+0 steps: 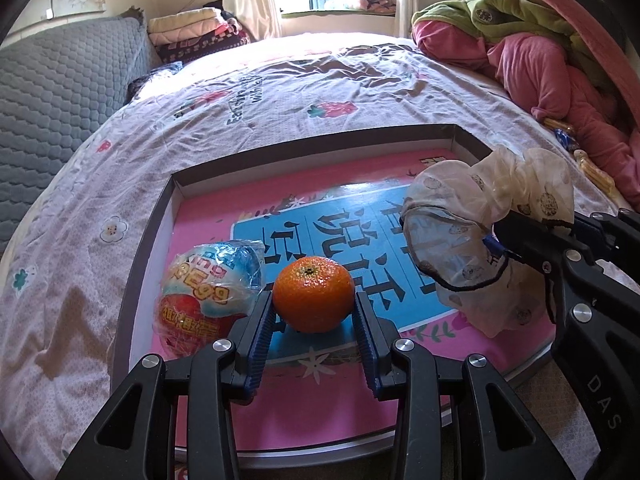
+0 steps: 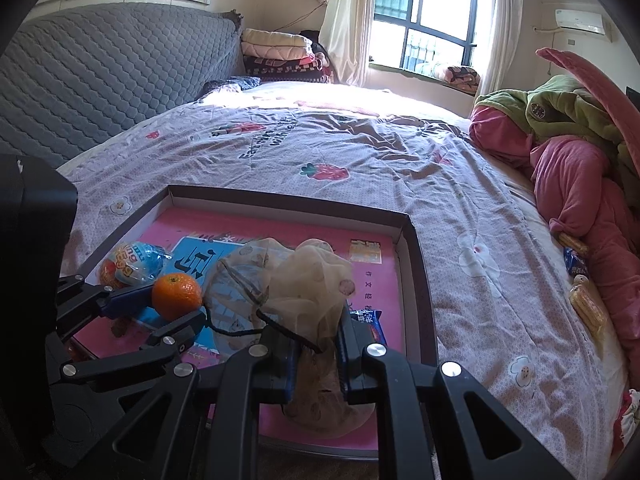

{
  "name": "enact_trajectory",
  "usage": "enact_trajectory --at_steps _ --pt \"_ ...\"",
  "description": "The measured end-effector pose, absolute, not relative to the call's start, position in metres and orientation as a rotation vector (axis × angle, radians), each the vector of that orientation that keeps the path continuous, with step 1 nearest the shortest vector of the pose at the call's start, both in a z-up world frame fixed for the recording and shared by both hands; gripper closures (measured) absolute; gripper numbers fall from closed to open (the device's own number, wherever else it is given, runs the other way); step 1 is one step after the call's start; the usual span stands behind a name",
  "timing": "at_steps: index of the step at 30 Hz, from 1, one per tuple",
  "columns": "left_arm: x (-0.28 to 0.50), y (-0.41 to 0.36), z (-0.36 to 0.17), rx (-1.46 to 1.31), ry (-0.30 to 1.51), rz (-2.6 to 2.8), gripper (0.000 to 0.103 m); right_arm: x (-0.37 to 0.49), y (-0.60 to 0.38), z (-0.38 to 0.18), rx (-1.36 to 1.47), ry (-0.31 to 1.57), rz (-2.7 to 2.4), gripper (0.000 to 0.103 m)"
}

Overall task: Organize objects
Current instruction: 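Lower the orange onto the blue book while the right tool lowers the bag into the tray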

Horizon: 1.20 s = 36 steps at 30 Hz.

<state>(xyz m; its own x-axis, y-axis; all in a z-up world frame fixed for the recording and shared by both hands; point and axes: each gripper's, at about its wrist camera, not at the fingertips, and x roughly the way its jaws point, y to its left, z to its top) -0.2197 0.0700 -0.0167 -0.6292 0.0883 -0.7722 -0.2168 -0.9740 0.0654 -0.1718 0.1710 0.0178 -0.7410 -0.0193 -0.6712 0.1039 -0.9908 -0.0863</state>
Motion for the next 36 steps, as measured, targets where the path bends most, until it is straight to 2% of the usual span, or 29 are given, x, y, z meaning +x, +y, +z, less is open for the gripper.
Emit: enact_trajectory --at_steps 6,28,36 --pt "-0.223 0.059 -0.017 -1.28 0.186 2.686 0.063 -0.171 0.167 0.014 1.107 0.204 -2.847 0.086" --pt "-0.22 0.057 -0.018 -1.294 0.209 2.688 0.062 -0.167 0.153 0.001 1.139 0.279 -2.789 0.086" --pt "-0.219 0.055 -0.018 -1.299 0.204 2.682 0.062 -0.165 0.153 -0.002 1.152 0.276 -2.764 0.078"
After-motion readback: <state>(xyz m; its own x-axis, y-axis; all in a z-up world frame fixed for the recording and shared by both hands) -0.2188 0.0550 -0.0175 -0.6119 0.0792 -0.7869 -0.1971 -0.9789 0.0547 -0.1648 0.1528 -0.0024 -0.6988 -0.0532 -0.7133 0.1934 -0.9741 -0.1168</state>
